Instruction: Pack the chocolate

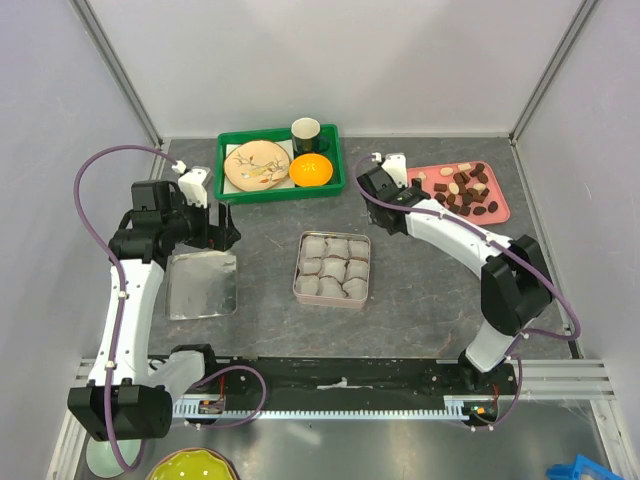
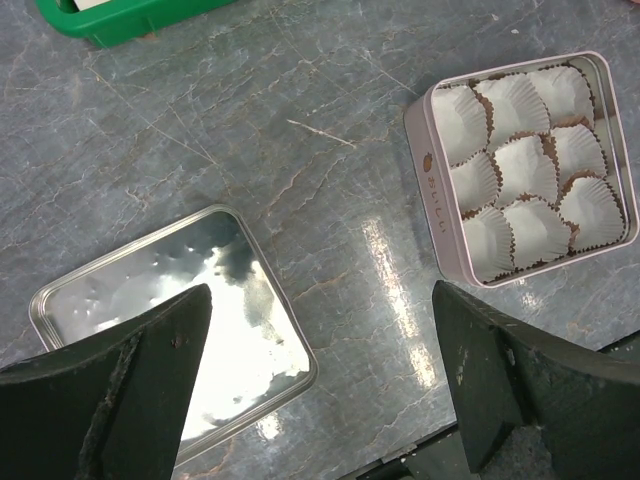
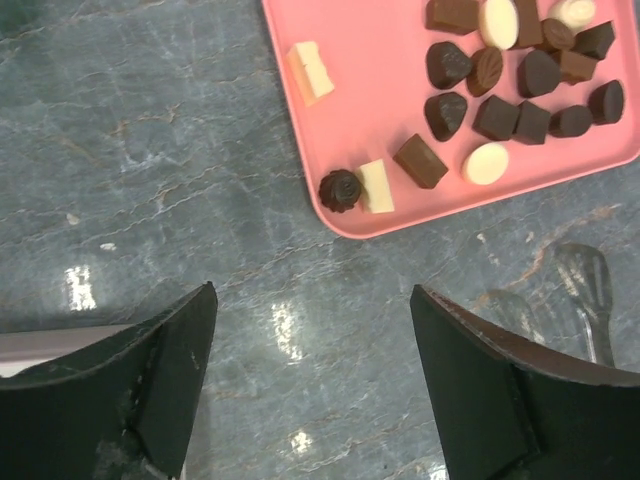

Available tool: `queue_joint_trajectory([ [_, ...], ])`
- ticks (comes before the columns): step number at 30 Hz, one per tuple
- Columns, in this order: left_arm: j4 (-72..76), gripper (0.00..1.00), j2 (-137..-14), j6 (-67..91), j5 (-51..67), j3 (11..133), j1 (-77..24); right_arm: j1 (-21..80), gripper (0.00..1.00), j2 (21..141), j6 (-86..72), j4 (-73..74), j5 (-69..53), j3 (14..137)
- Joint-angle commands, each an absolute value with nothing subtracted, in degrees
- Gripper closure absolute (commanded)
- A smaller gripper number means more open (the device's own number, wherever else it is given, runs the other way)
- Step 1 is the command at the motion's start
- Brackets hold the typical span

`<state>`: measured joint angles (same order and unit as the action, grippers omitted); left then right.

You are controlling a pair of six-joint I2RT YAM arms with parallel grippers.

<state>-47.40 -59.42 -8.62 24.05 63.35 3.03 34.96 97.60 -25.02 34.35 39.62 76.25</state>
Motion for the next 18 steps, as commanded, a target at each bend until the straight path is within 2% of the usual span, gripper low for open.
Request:
queue_joint_trajectory([
  [1,-44.6,0.02,-59.4,-10.6,23.8,62.5,3.3,33.8,0.12,98.4,-23.8,33.4,42.5,78.4],
  [3,-44.2,0.02,-59.9,-10.7,23.6,62.1,3.2,33.0,0.13,99.3,-23.6,33.1,41.5,78.7],
  [8,-43.3,0.02,-60.6,-11.3,23.1,62.2,3.3,27.9,0.22,99.9,-21.2,24.8,33.3,76.5],
  [13,-42.5,0.01,-61.2,-12.0,21.9,62.2,3.3,26.3,0.3,106.1,-19.2,24.1,31.8,80.5],
  [18,-41.7,0.01,-62.0,-11.9,21.6,62.0,3.2,26.0,0.33,110.1,-19.0,24.0,30.3,82.9],
])
